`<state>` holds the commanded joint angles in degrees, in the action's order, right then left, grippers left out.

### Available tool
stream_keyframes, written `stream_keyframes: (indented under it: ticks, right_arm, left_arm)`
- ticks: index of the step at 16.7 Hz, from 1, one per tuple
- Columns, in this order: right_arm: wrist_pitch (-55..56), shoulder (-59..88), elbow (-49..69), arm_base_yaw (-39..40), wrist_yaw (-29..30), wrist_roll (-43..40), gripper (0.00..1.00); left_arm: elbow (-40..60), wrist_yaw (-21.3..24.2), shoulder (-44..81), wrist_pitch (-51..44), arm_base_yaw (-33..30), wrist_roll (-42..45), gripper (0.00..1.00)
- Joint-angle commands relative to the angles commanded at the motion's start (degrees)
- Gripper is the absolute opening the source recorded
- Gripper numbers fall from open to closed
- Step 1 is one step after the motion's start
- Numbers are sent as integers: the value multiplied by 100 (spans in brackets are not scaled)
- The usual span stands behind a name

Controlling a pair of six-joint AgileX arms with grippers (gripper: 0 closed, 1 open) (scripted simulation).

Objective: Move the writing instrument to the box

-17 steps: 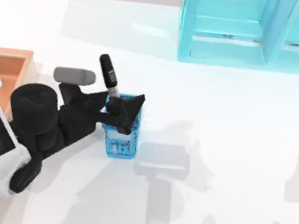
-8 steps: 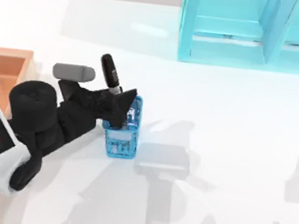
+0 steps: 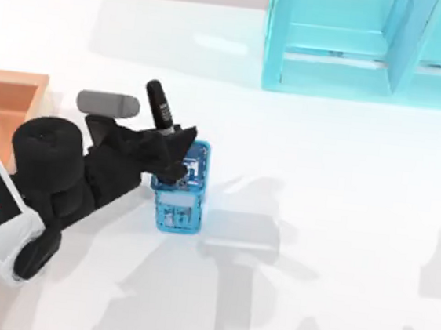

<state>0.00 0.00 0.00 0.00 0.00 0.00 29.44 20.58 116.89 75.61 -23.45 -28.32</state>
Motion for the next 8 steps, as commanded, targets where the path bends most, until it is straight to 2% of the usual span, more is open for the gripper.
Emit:
stream_keyframes:
  ticks: [4, 8]
  right_arm:
    - [0, 0, 0, 0, 0, 0, 100]
    - [0, 0, 0, 0, 0, 0, 100]
  left_arm:
    - [101, 138, -286, -160, 185, 47, 0]
    - [325, 805, -1050, -1254, 848, 177, 0]
